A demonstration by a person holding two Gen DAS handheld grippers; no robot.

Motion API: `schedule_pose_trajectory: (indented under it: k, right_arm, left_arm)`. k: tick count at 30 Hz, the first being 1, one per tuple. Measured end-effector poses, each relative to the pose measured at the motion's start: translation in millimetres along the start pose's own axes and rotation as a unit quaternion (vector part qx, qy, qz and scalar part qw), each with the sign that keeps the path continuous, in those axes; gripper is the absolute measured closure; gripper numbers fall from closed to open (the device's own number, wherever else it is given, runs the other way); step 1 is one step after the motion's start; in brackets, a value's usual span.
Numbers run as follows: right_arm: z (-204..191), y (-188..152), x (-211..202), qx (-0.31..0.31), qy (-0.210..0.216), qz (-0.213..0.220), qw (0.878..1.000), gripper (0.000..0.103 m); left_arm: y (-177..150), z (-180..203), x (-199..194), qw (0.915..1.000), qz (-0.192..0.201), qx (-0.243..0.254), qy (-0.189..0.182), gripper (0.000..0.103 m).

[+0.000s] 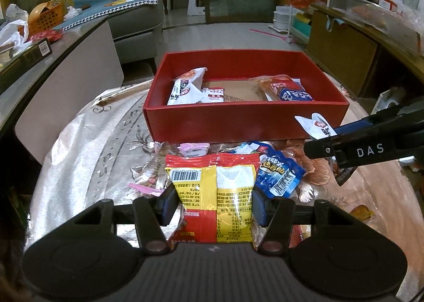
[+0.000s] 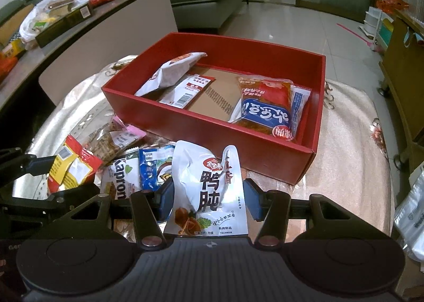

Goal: Organize snacks
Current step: 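Lift both bags and carry them over the red box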

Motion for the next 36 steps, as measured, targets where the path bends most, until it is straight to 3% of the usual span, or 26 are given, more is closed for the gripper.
schedule_pose_trajectory:
  k: [36]
  right_arm:
    - [18.0, 9.6, 0.9, 0.008, -0.018, 0.010, 1.000, 0.040]
  left_arm:
    - [29.4, 0.4, 8.9, 0.9991, 0.039, 0.006, 0.013, 0.053]
Point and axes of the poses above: each gripper's, at about its wrist camera, not at the fingertips, and x roughly the way its jaws point, z to its right, y to its top, the point moved 9 cm from there along x, roughly the way its jaws point, and after that the axes turned 14 degrees about -x, right-handed, at the moved point
